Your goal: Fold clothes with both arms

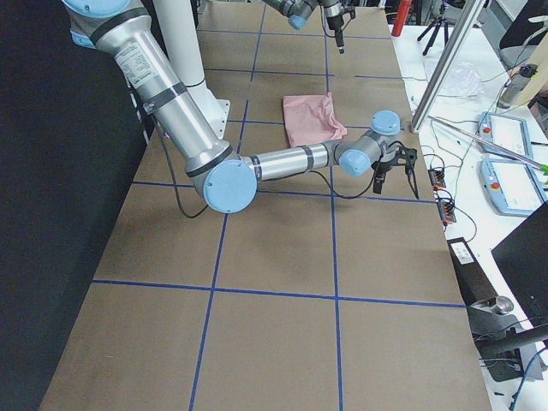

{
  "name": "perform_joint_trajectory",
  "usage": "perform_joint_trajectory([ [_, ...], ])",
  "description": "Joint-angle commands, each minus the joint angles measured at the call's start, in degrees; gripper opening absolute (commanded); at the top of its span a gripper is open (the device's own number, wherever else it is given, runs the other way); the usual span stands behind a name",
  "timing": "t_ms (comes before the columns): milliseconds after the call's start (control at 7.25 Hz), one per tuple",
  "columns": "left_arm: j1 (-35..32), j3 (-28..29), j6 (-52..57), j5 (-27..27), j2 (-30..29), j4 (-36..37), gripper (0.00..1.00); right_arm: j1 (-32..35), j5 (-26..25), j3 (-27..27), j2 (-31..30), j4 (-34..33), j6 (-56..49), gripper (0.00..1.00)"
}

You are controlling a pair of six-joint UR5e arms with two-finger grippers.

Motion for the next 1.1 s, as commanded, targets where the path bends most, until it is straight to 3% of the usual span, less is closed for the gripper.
perform_joint_trajectory([
  [0, -14.63, -4.45, 19.94, -13.66, 9.80, 0.68, 1.00, 11.50, 9.56, 10.74, -13.35, -7.93, -22.08, 1.00],
  [138, -21.84, -4.02, 29.07, -17.12, 11.40, 2.86, 1.00, 13.55, 9.17, 15.41, -19.86, -11.10, -31.41, 1.00],
  [276, -25.74, -3.93, 40.83, -17.06, 12.55, 9.32, 1.00, 15.74, 6.90, 15.80, -22.54, -12.35, -40.81, 1.00],
  [552, -30.95, -3.50, 52.50, -14.88, 11.86, 28.20, 1.00, 20.93, 6.18, 15.89, -23.18, -23.82, -53.94, 1.00],
  [966, -31.76, -2.79, 46.80, -16.53, 15.99, 30.31, 1.00, 21.74, 6.53, 16.16, -24.67, -25.81, -54.36, 1.00],
])
